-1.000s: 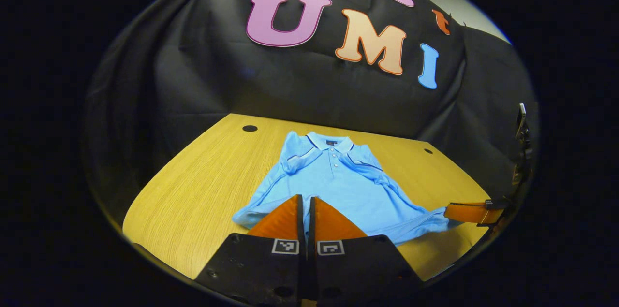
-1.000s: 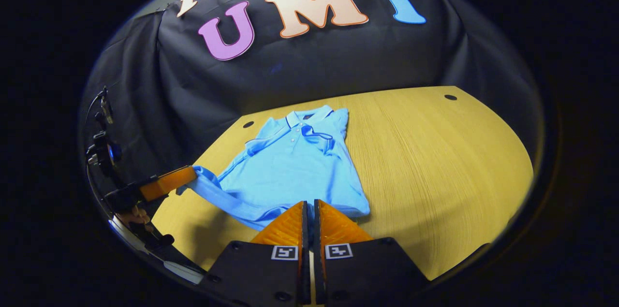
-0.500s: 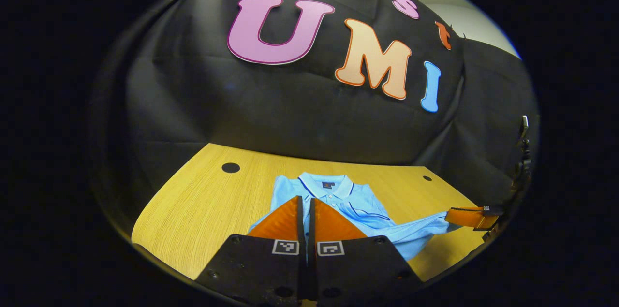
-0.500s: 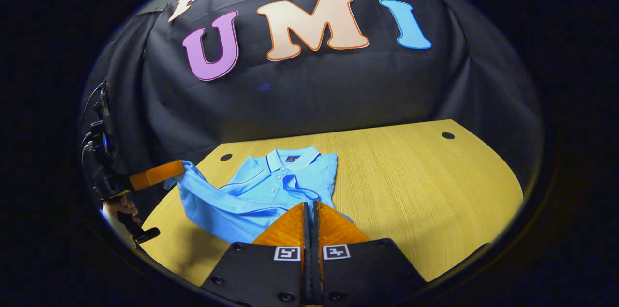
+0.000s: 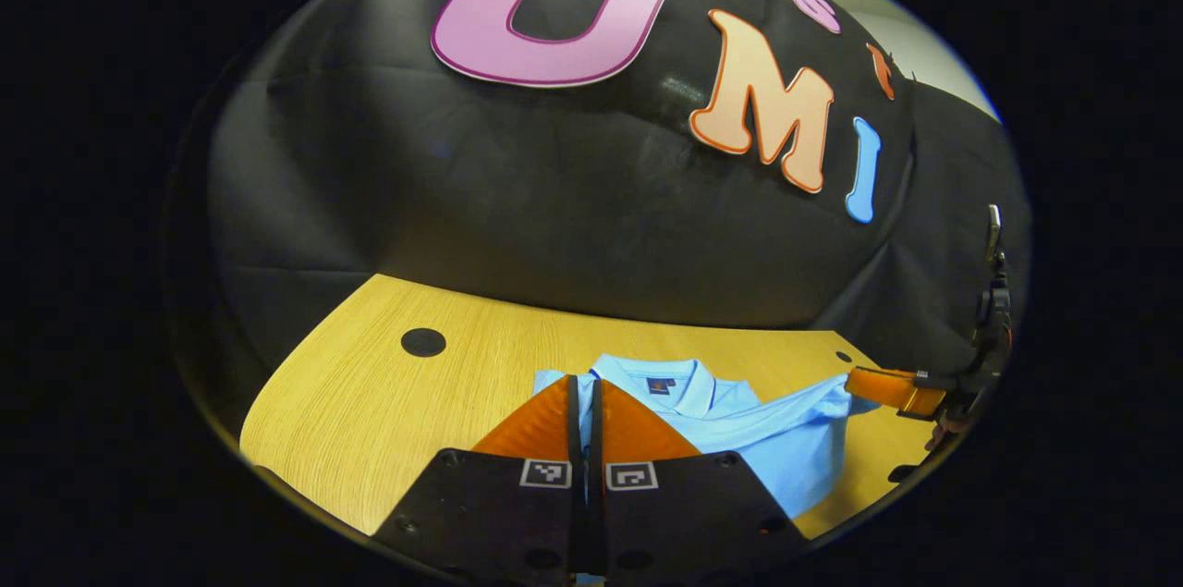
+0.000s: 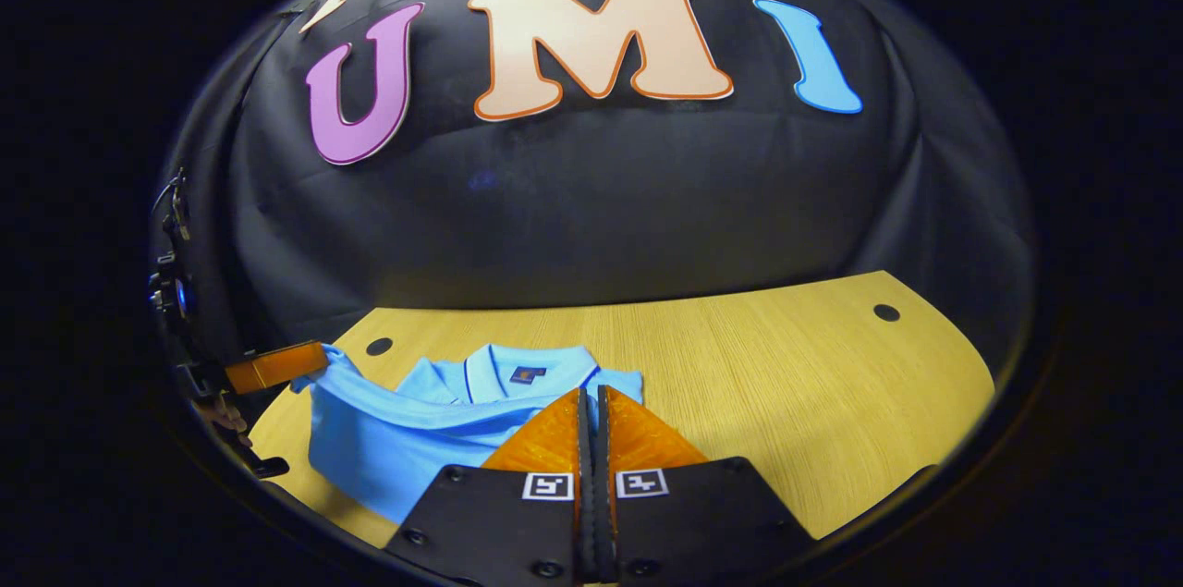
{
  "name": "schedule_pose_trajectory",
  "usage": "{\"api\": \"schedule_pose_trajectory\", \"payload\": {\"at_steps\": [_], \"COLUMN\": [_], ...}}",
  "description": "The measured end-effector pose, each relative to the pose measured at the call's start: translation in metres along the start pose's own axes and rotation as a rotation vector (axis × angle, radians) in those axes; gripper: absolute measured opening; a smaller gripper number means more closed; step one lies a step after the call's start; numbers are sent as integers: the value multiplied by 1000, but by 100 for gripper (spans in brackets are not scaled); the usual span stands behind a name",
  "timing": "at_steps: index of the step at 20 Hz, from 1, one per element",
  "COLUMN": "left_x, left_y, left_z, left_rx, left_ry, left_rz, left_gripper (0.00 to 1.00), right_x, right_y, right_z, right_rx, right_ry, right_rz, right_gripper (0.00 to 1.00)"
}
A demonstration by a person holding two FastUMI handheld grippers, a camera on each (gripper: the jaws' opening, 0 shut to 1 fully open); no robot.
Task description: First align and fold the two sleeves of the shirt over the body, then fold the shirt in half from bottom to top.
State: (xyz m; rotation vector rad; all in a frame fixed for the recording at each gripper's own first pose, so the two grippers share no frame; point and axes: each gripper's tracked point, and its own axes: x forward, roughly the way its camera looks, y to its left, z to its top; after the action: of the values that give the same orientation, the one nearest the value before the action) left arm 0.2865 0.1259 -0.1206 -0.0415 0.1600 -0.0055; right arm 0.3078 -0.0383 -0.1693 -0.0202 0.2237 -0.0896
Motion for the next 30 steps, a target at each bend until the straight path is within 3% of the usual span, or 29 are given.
{"api": "schedule_pose_trajectory", "payload": {"at_steps": [6,8,10,11,12,13,17,18,19,20,21,22,23,24,30], "left_x": [46,48,43,41,36,29,-21,-36,-54,-72,-91,-109,-127,-146,-237], "left_y": [24,33,35,36,37,36,23,18,15,13,12,10,6,2,-26], "left_z": [-22,-27,-30,-30,-26,-22,21,30,39,45,51,56,60,59,38], "left_rx": [-7,3,22,34,37,31,-17,-18,-8,12,35,50,59,62,58], "left_ry": [67,80,100,109,110,107,39,21,12,3,-8,-18,-27,-25,-11], "left_rz": [36,60,68,76,83,88,76,74,80,88,102,113,119,128,179], "left_gripper": [0,6,62,89,96,96,96,96,96,96,96,96,96,96,96], "right_x": [57,62,60,54,49,42,-2,-19,-35,-54,-73,-92,-112,-132,-234], "right_y": [-12,-15,-12,-11,-9,-8,7,10,14,16,18,19,19,20,21], "right_z": [-18,-17,-12,-9,-6,-3,19,26,32,37,42,46,48,49,22], "right_rx": [88,123,130,128,123,114,85,91,102,115,121,123,125,128,154], "right_ry": [39,44,33,30,28,28,12,5,0,-6,-11,-21,-29,-32,-11], "right_rz": [-43,-50,-41,-42,-37,-32,23,37,51,61,69,73,76,83,124], "right_gripper": [4,24,80,92,98,93,93,98,93,98,94,97,93,97,97]}}
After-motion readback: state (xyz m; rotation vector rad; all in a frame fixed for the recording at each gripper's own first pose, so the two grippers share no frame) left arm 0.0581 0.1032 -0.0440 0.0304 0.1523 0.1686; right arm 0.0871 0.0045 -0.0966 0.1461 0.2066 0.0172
